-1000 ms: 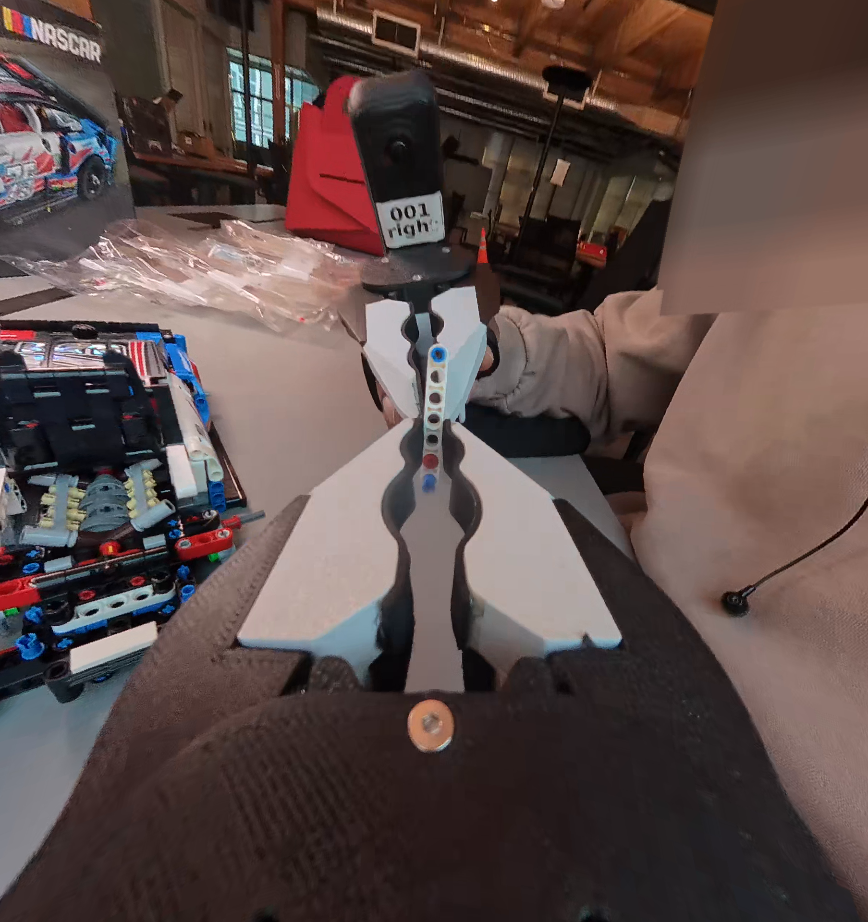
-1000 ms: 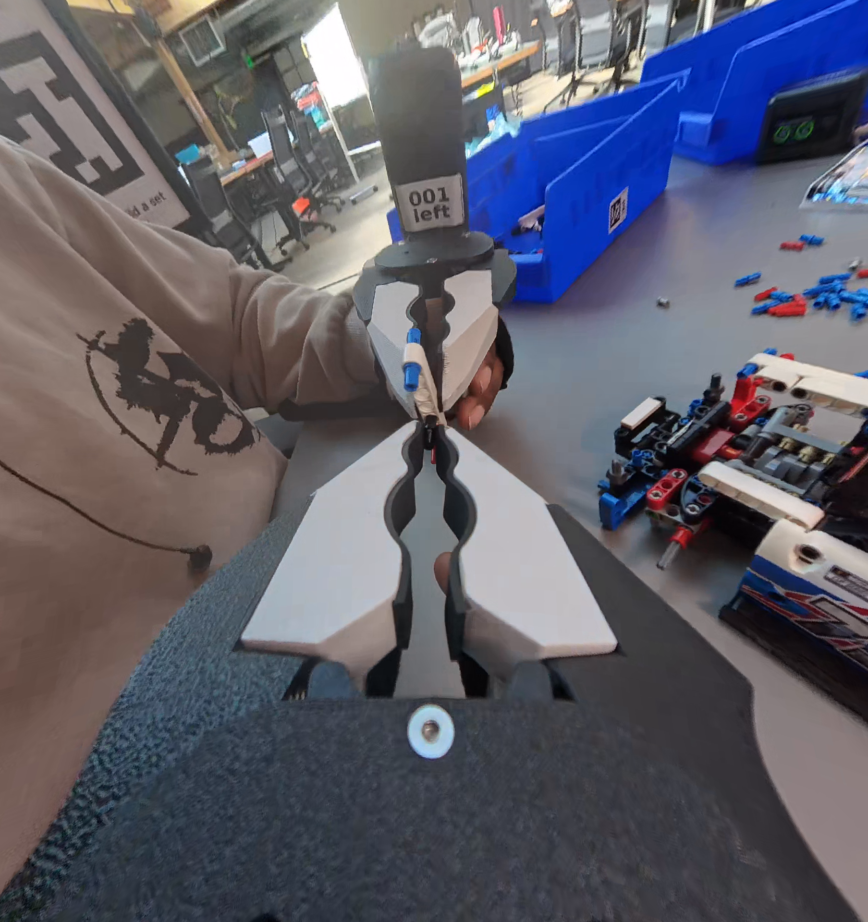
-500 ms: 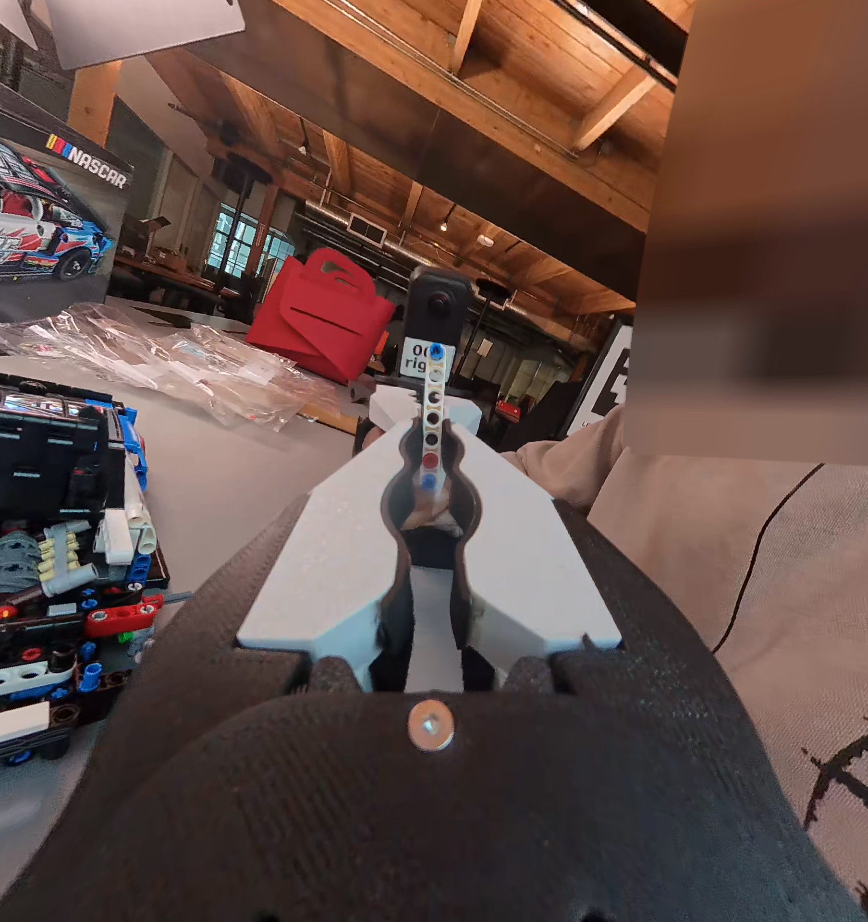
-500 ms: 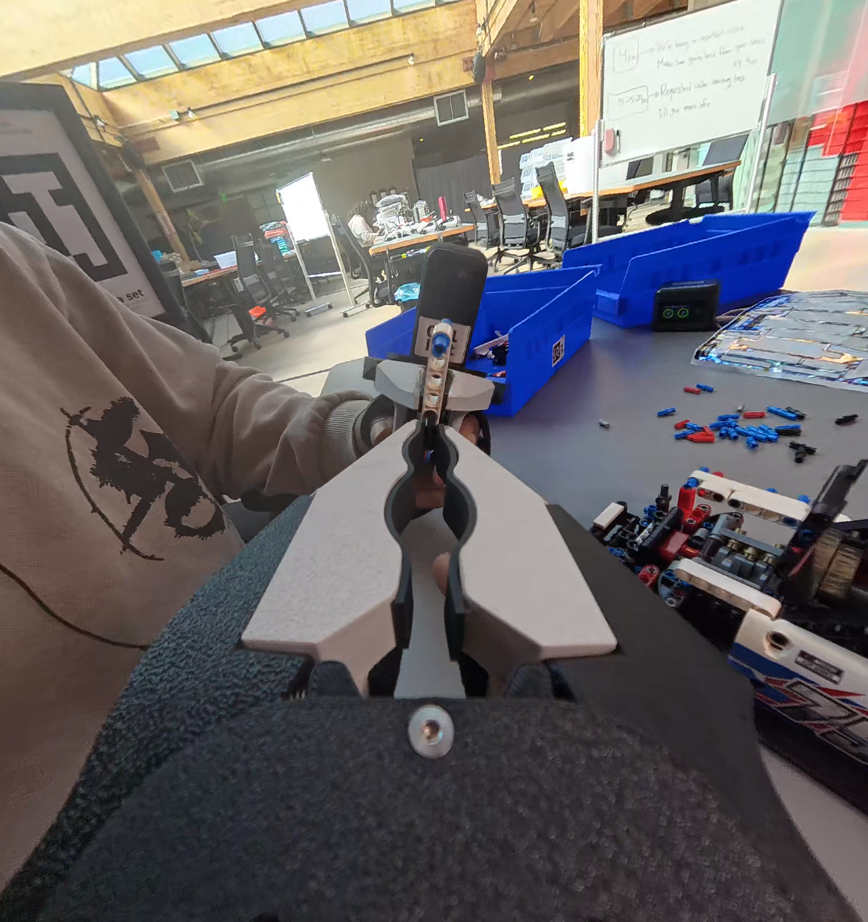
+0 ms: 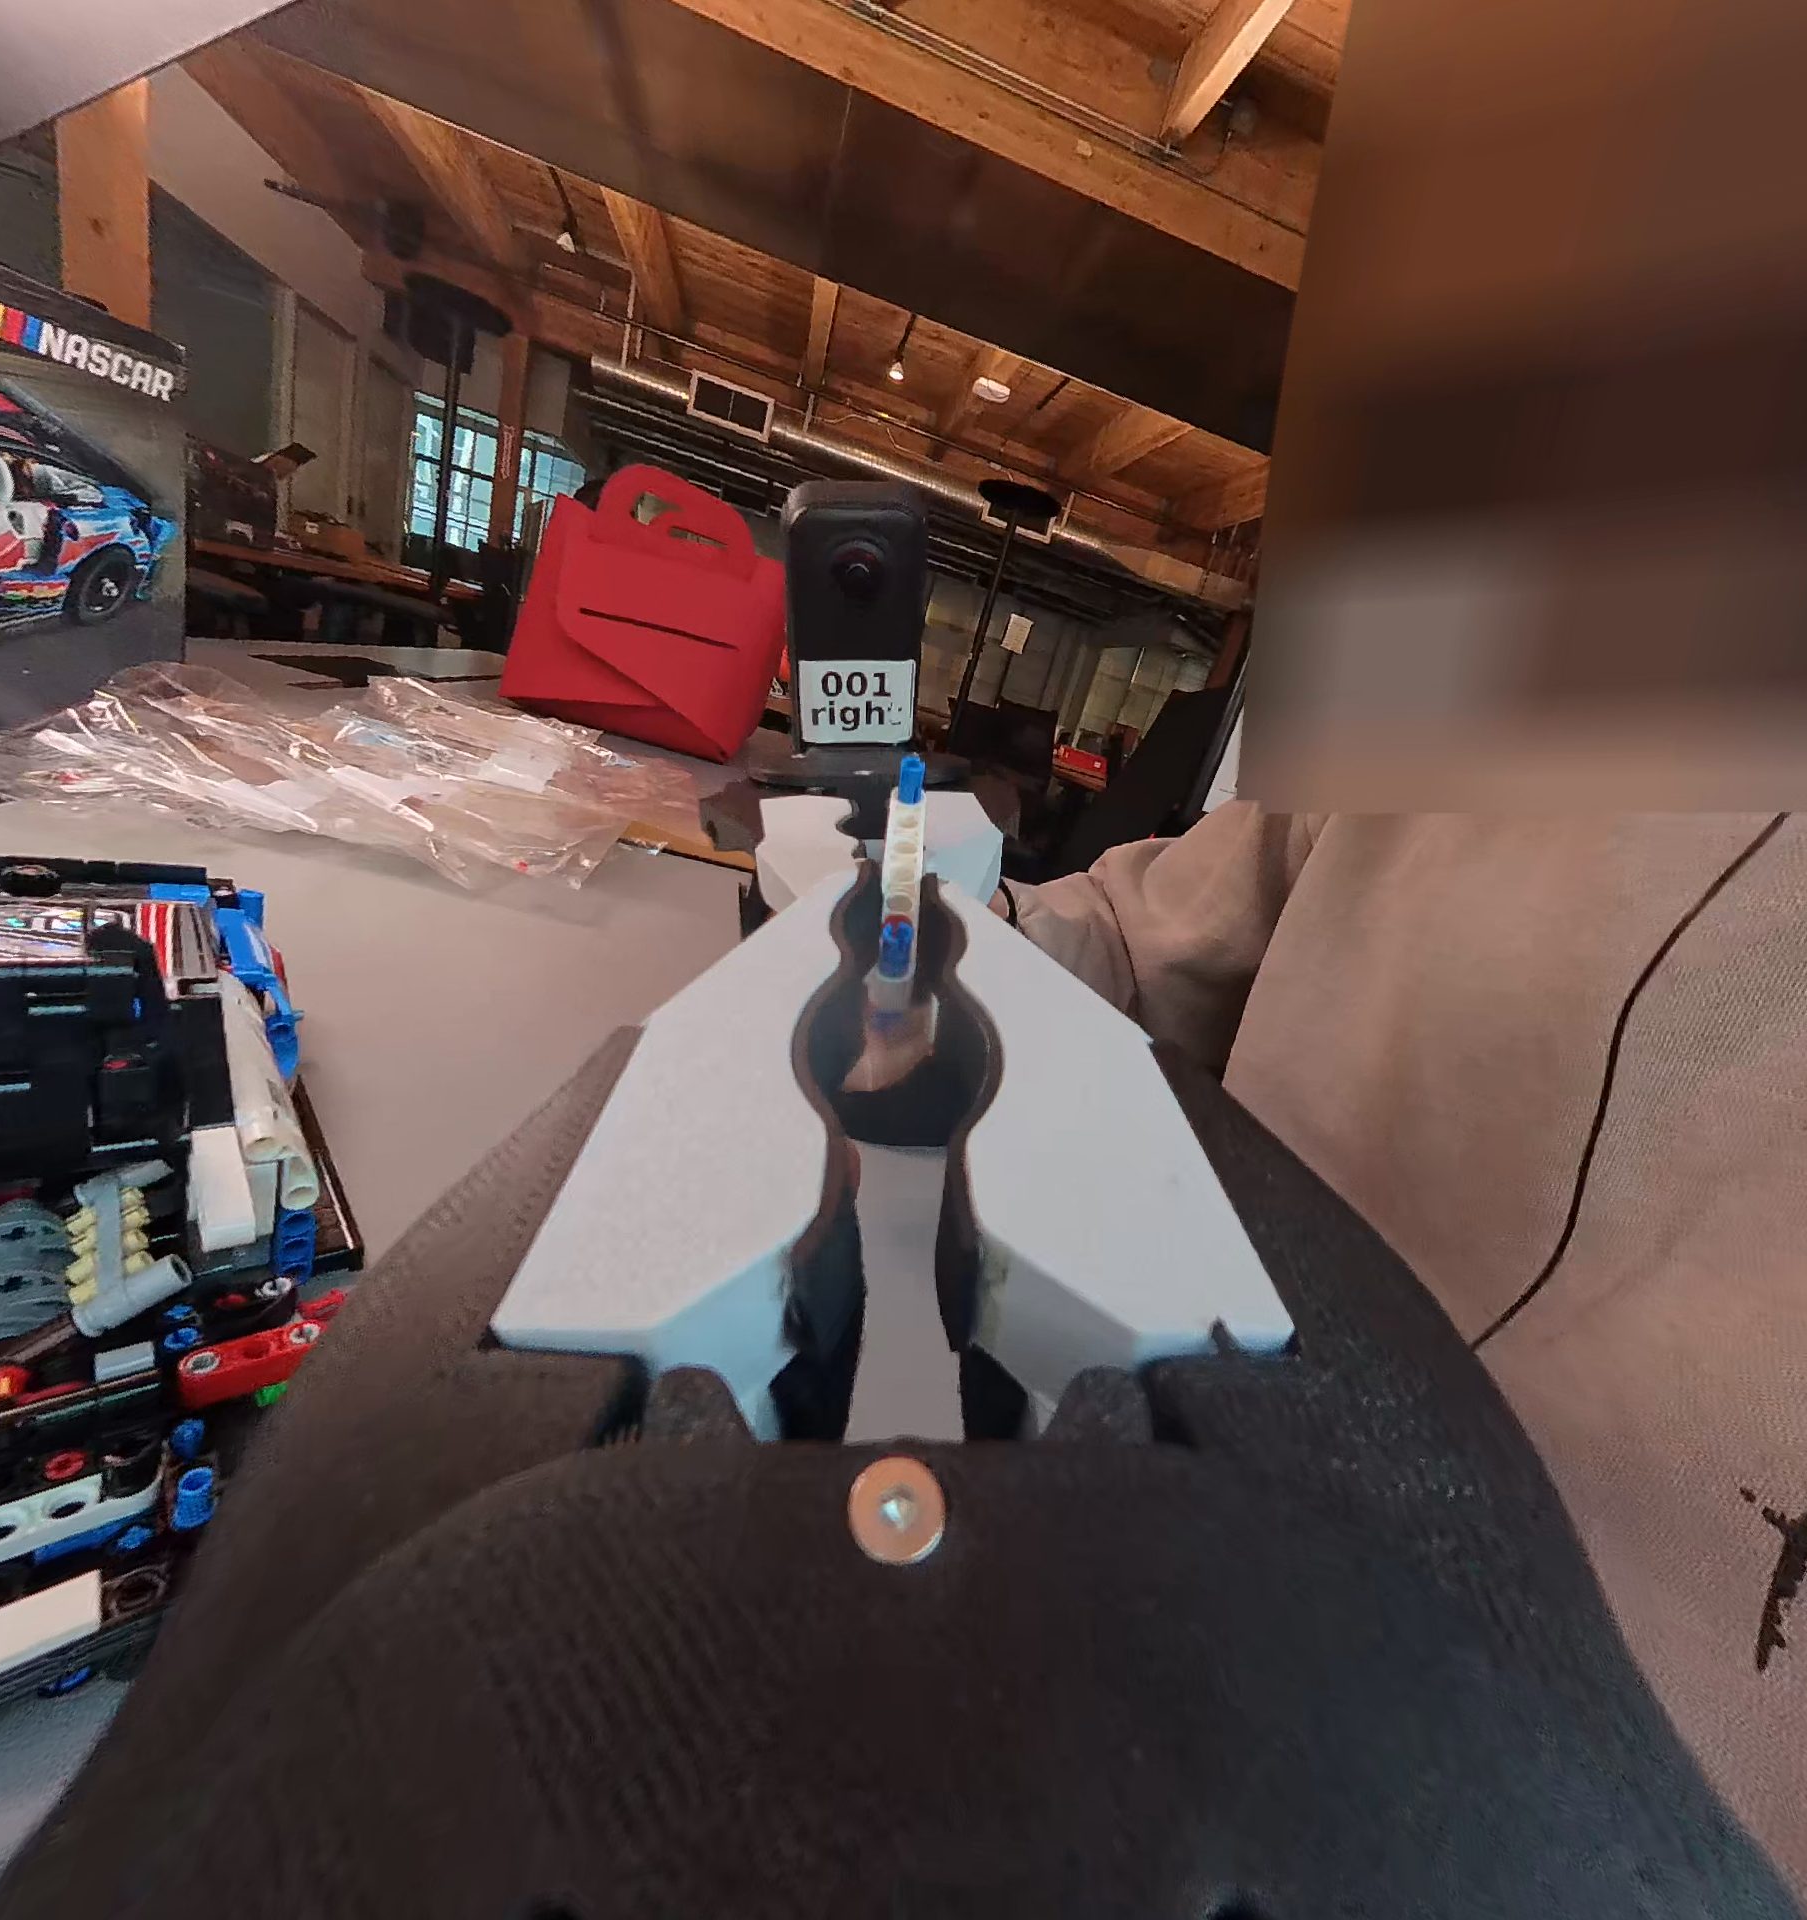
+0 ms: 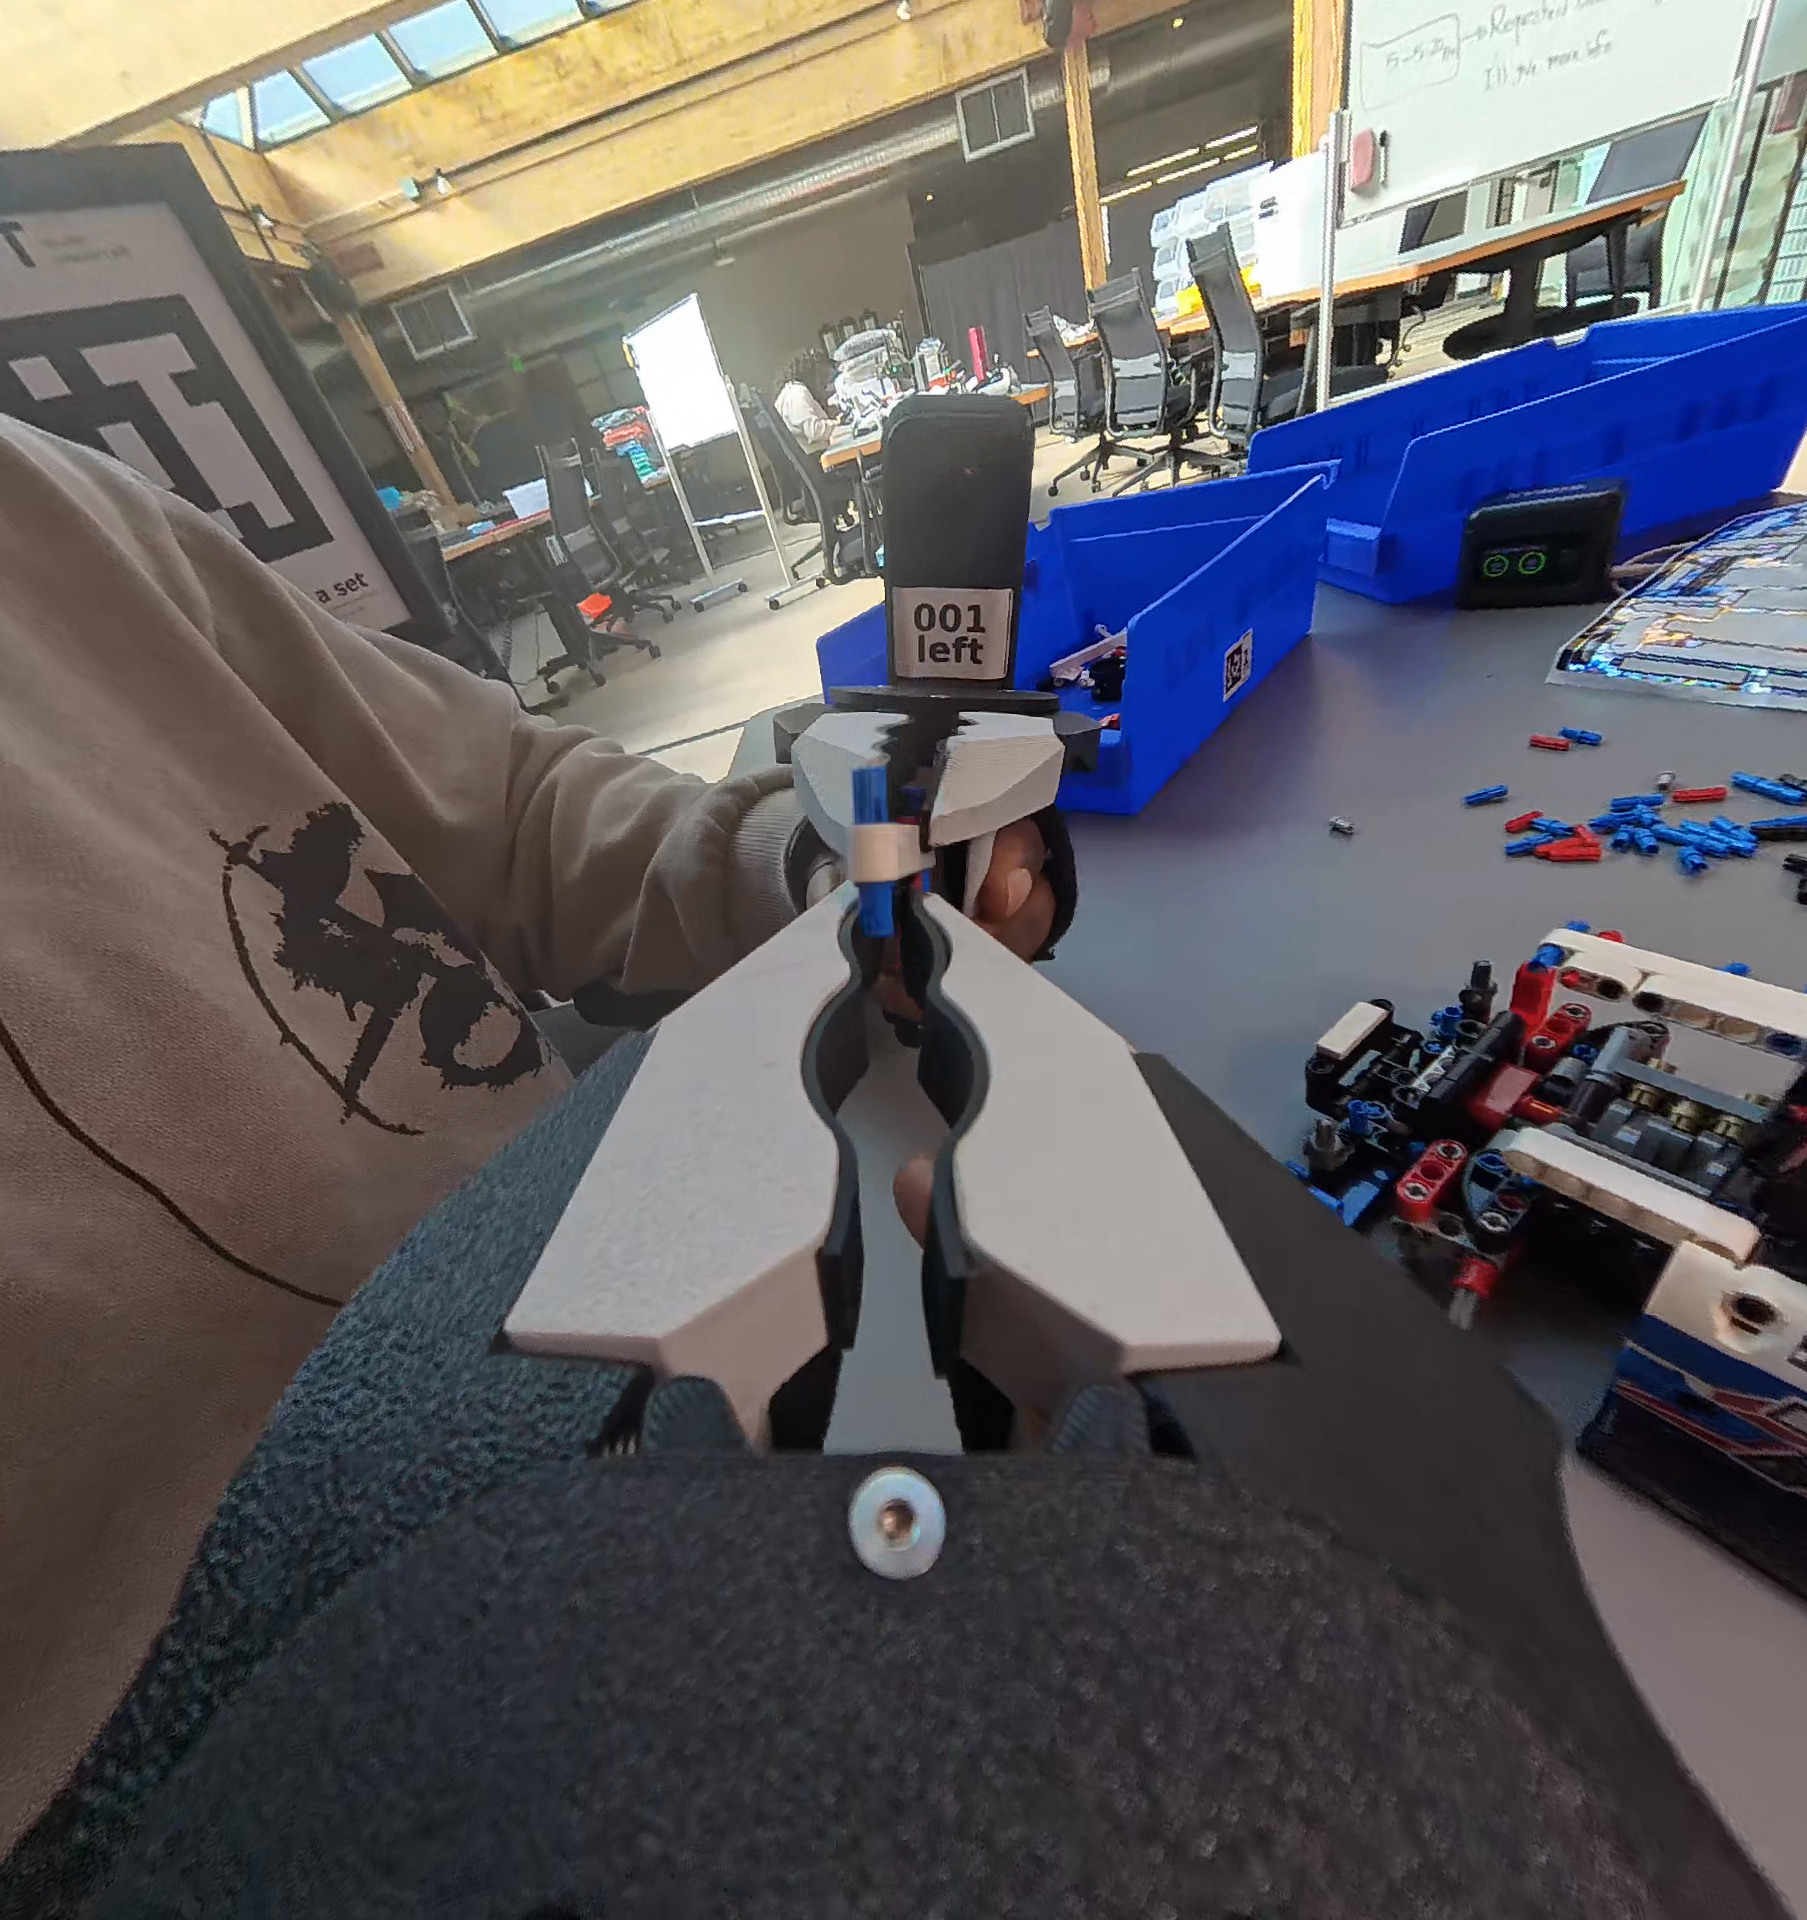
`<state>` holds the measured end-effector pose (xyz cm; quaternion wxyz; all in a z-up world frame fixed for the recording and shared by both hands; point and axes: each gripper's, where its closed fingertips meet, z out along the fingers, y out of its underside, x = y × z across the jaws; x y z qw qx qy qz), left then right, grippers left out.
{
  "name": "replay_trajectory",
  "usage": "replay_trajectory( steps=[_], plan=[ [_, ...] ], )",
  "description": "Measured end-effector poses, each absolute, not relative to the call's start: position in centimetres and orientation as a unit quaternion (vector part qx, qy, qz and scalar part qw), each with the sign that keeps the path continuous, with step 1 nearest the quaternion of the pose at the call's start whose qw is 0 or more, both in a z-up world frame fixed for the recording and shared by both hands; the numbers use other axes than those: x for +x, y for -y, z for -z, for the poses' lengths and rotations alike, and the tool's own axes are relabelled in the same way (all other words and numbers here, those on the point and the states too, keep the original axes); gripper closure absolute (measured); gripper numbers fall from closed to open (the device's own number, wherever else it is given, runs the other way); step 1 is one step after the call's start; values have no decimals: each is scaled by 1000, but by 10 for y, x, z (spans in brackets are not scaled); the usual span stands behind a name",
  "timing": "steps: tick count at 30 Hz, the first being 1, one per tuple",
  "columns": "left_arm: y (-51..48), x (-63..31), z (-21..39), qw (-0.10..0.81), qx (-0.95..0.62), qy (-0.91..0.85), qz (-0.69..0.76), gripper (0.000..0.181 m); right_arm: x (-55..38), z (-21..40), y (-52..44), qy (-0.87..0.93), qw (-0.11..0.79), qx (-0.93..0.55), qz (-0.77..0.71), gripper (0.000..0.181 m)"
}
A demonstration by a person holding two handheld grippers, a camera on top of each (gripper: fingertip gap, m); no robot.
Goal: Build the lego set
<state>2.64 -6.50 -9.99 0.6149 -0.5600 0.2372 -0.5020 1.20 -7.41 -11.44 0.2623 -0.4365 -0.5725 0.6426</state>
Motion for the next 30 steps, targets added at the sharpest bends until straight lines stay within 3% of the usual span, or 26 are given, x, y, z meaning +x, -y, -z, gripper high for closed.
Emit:
replay_trajectory(
  steps=[16,30],
  plan=[
    [55,15,92,591,-532,-144,589,176,9,104,63,532,306,-429,-663,181],
    [6,-10,130,577,-606,58,545,175,-11,135,19,466,327,-539,-621,181]
  ],
)
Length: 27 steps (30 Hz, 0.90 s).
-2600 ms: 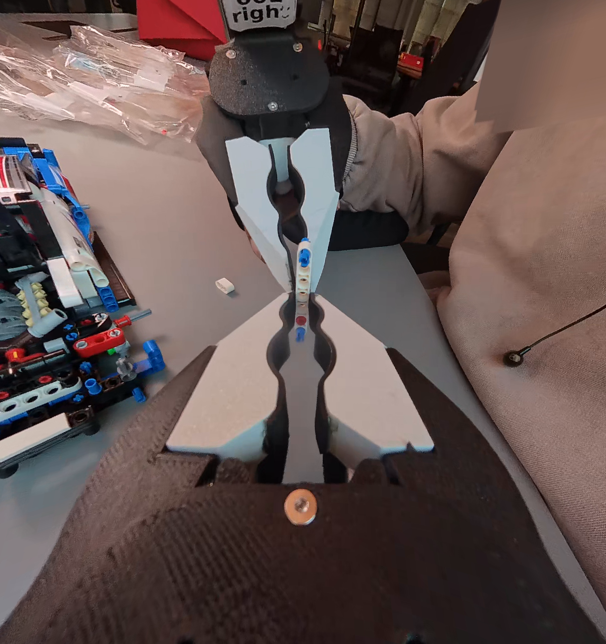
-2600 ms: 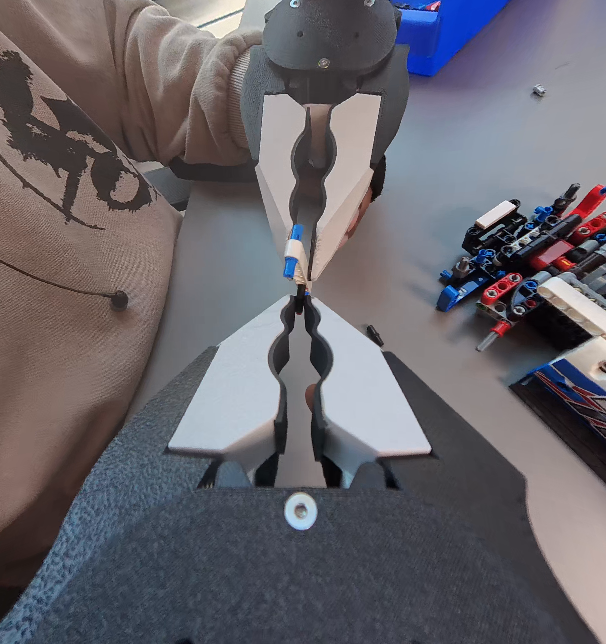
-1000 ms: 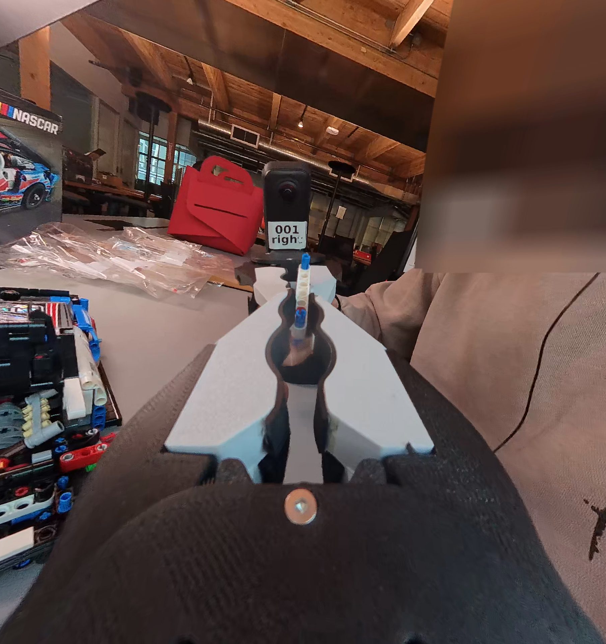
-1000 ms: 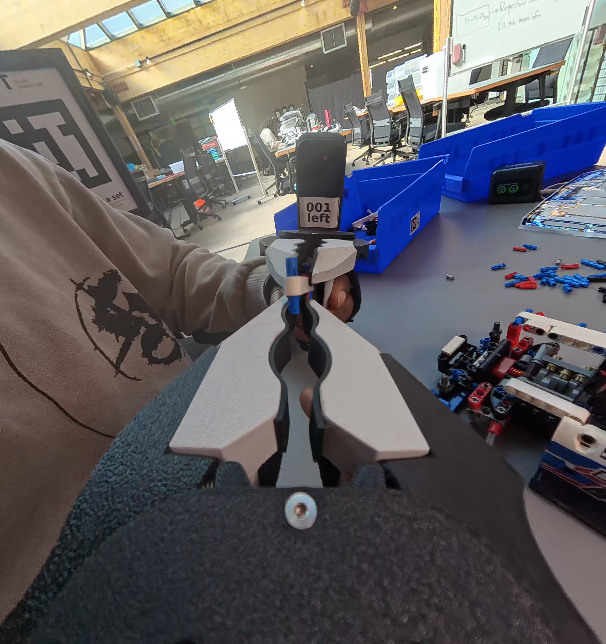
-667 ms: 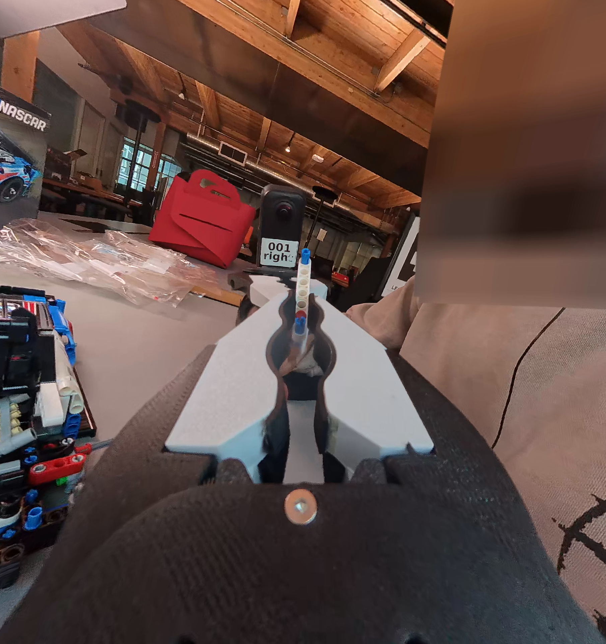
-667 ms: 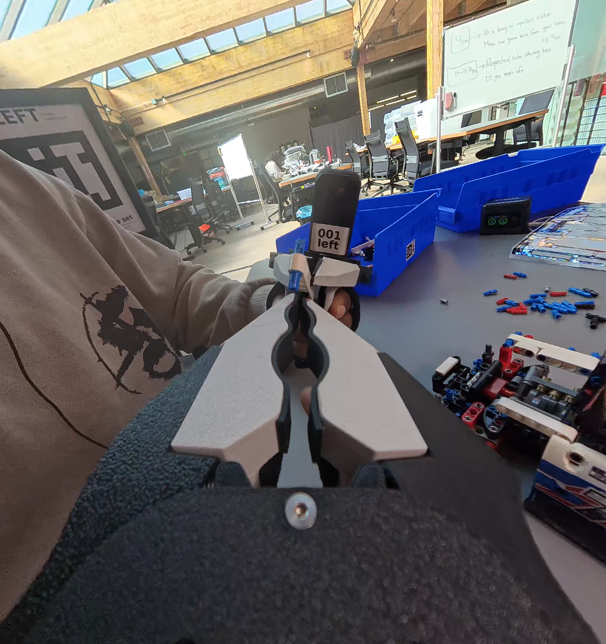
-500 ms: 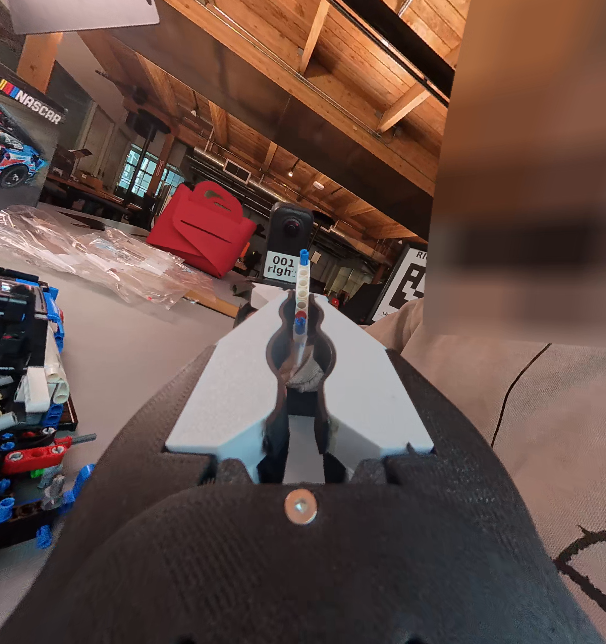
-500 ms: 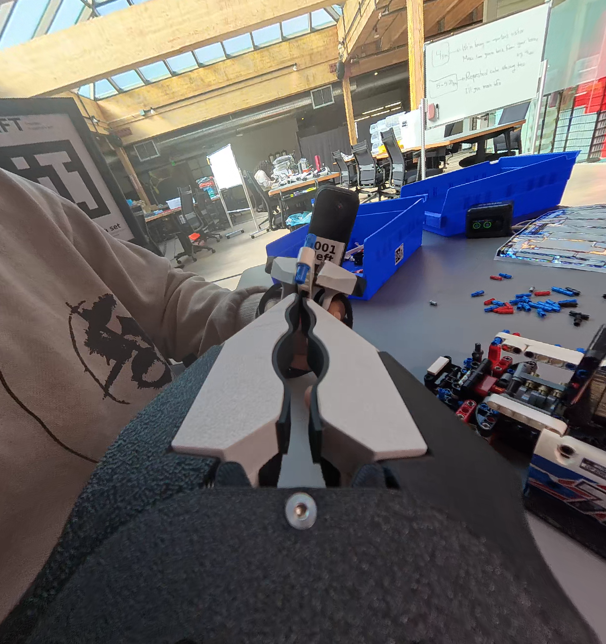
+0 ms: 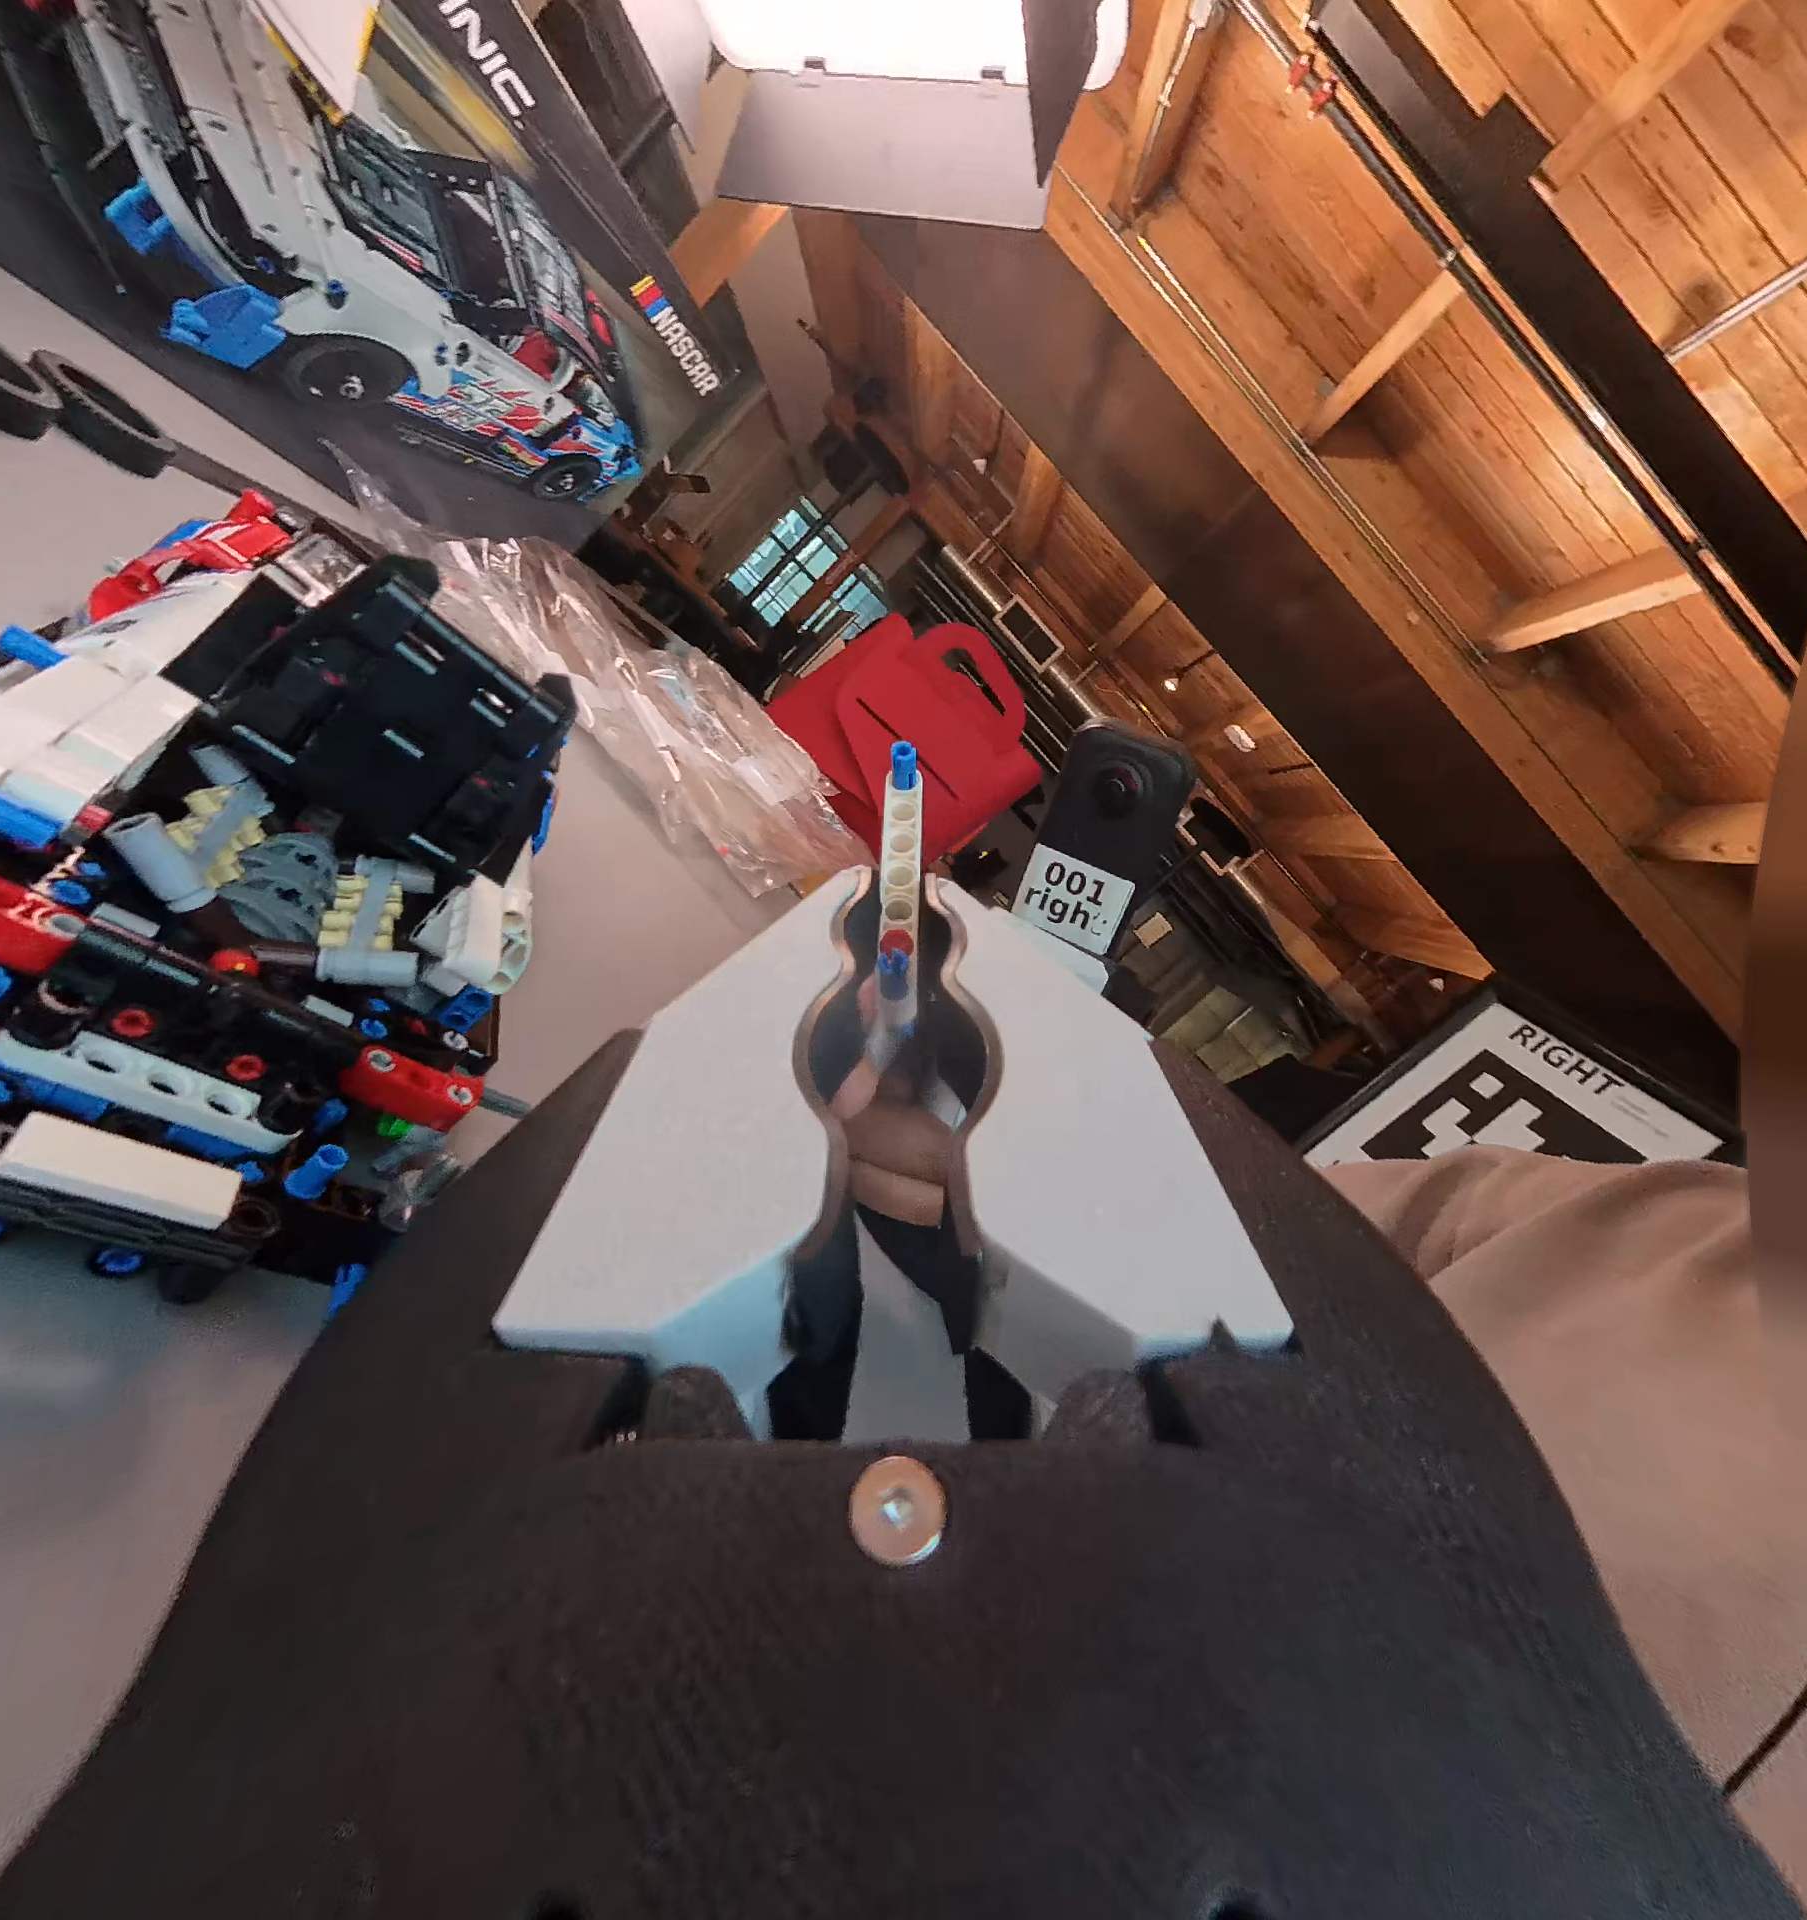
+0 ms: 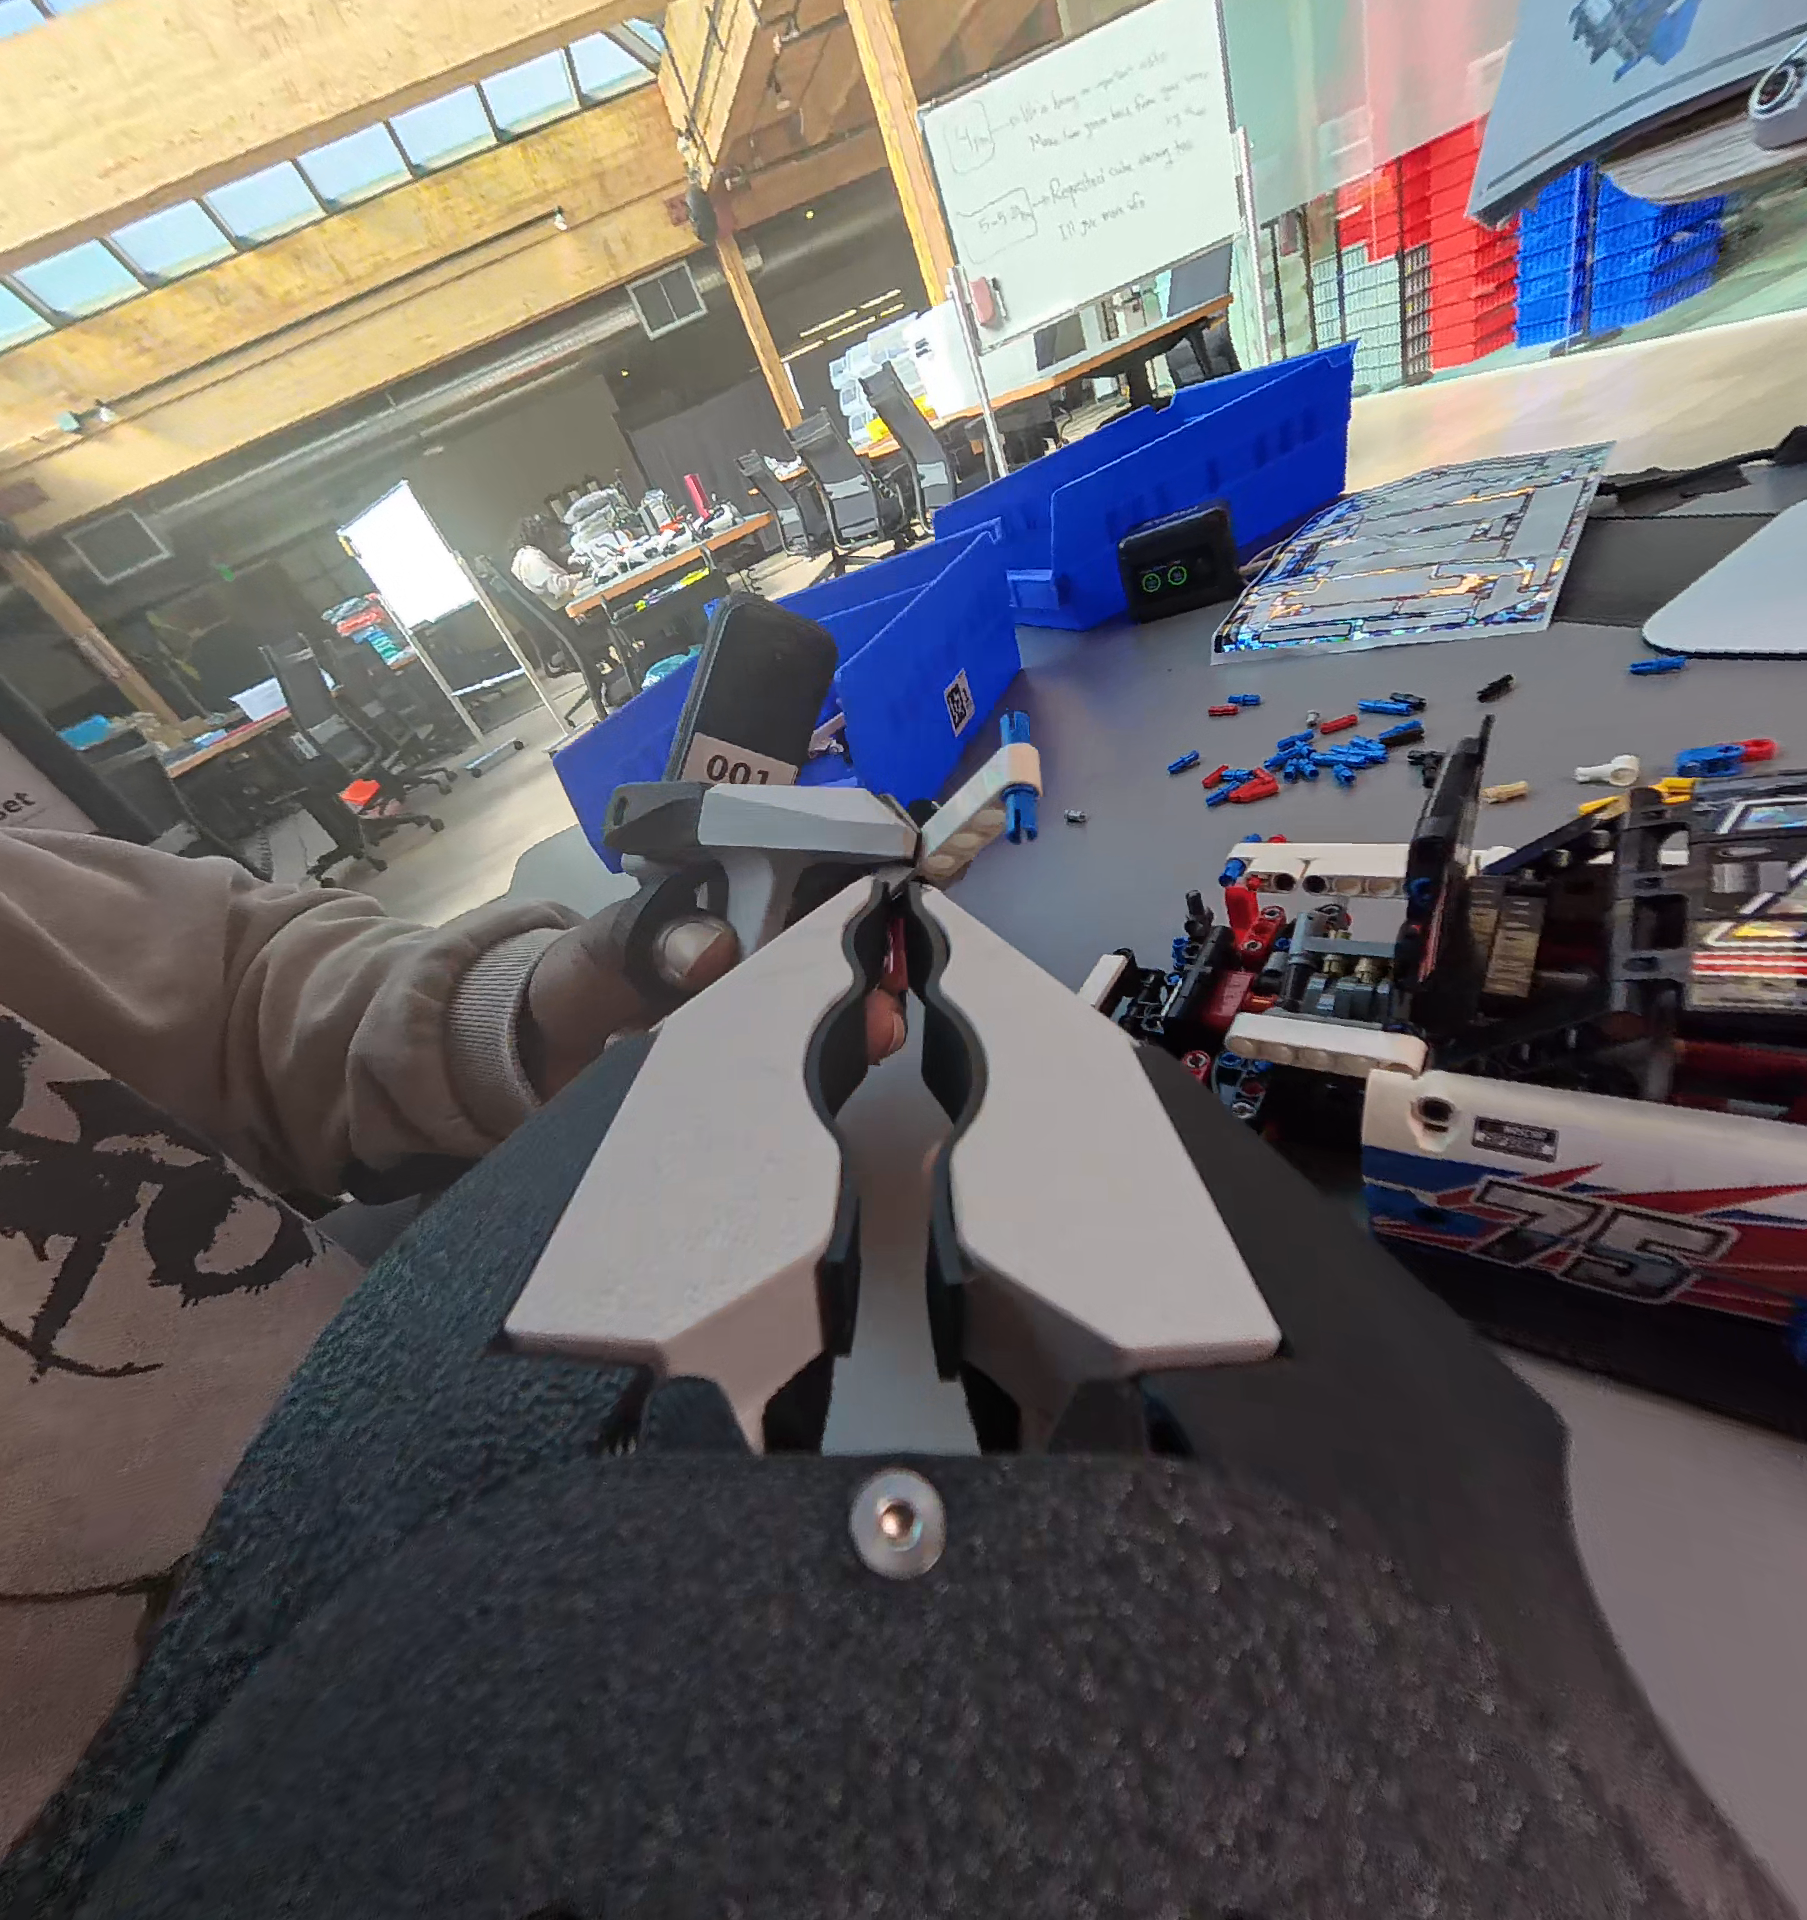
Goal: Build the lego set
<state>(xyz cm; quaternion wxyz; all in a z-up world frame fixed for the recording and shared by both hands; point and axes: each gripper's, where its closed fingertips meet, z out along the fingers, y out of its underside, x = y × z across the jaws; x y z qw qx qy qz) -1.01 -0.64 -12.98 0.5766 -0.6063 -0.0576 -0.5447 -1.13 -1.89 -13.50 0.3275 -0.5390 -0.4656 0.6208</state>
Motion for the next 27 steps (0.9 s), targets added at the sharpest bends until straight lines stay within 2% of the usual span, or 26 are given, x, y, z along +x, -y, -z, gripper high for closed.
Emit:
replay_trajectory(
  steps=[6,10,13,16,22,27],
  plan=[
    [-4,-21,140,569,-605,122,544,175,-19,144,18,469,325,-554,-606,168],
    [-6,-25,142,560,-591,153,561,175,-24,146,12,487,384,-553,-557,170],
    [-6,-23,141,558,-586,155,567,176,-29,152,15,509,398,-552,-527,161],
    [-5,-22,139,561,-584,153,566,176,-30,152,13,509,411,-551,-518,166],
    [-2,-21,134,569,-582,129,567,176,-27,145,16,487,366,-535,-586,167],
    [4,-14,125,606,-612,44,507,176,-18,135,15,445,300,-524,-662,178]
  ],
)
